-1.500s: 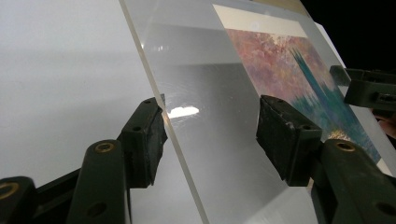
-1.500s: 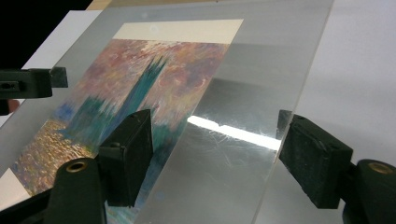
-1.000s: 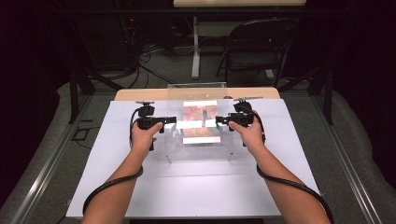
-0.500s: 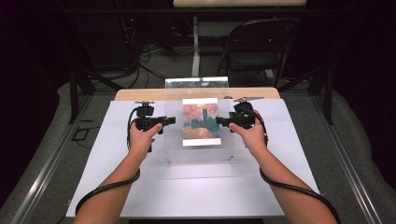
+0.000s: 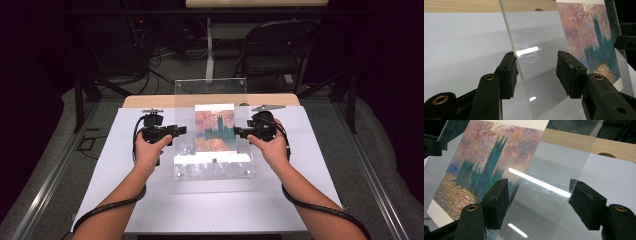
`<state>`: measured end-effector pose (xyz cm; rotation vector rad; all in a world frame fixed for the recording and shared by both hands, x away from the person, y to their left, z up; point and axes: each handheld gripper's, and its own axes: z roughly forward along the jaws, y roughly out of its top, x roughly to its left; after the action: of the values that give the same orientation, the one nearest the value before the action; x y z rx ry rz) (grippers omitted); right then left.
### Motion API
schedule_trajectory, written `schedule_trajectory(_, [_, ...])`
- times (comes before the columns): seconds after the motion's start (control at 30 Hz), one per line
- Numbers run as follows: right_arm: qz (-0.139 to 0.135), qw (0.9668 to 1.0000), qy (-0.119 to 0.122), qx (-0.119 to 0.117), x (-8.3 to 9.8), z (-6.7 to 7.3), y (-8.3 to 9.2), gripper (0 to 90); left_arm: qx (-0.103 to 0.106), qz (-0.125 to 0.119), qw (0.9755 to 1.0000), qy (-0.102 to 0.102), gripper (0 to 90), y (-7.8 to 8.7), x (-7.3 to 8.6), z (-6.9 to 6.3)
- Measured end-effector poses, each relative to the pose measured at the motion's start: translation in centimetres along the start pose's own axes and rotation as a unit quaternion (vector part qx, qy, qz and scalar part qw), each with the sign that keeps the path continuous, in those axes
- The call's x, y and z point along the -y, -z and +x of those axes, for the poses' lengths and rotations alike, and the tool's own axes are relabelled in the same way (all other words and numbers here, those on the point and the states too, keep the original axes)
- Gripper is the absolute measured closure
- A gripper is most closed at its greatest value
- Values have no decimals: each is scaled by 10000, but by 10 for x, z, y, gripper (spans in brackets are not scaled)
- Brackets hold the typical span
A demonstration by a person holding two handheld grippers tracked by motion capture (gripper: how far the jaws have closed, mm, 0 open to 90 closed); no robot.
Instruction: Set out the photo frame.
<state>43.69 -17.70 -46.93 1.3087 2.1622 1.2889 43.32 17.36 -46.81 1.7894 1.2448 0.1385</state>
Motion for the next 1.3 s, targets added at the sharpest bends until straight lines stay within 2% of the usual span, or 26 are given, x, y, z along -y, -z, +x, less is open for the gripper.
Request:
schedule_trajectory(0.57, [-185, 9997, 123, 22, 5, 11, 25, 418, 50, -205, 9995, -227, 565, 17, 8, -11])
schedule_trajectory(0.9, [-271, 9996, 115, -22, 8, 14, 36, 466, 124, -315, 9990, -308, 592, 27, 14, -15])
schedule_trajectory(1.3, [-399, 9989, 255, -10, 14, 22, 51, 513, 177, -431, 9978, -482, 624, 41, 23, -22])
